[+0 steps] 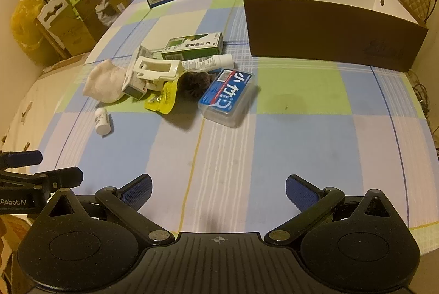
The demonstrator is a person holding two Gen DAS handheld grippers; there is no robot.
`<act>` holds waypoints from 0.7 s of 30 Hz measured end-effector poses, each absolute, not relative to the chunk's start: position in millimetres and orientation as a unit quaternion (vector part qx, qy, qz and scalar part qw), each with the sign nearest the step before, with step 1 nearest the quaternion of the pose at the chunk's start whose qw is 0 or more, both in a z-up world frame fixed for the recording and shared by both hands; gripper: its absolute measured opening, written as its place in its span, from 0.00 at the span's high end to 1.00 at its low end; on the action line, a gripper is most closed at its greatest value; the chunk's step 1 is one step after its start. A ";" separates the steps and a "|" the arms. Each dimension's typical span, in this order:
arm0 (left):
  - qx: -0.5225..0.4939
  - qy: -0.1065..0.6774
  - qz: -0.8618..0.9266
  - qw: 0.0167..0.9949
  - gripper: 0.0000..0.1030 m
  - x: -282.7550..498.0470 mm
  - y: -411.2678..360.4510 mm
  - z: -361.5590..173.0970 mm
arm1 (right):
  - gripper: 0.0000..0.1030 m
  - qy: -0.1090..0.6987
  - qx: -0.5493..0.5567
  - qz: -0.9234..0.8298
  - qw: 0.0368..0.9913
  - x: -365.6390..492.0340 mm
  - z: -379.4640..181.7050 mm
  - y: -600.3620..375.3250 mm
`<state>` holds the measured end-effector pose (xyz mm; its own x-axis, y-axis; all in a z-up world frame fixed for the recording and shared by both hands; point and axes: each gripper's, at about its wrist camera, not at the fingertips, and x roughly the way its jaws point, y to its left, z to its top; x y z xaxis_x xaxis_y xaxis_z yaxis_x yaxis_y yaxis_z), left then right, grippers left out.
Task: Organize objects
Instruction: 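Move both tools toward the pile of items on the table, then grasp the white pill bottle with the left tool while the right tool grasps the yellow pouch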
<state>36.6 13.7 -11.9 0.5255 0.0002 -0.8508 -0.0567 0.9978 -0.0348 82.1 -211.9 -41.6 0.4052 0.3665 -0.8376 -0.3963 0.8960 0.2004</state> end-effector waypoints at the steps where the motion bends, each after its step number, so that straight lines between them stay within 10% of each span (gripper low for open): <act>1: -0.029 0.487 0.017 0.872 0.01 38.2 14.6 -12.6 | 0.02 0.496 -0.014 0.227 0.838 84.4 -41.6 -212.0; 21: -0.063 0.491 0.065 0.866 0.09 76.4 52.8 -40.4 | 0.02 0.512 -0.007 0.214 0.832 127.8 -56.2 -207.0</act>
<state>76.4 52.8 -40.4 0.5090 0.0517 -0.8592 -0.1748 0.9836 -0.0444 127.8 -207.0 -56.2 0.3839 0.3483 -0.8552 -0.3623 0.9087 0.2074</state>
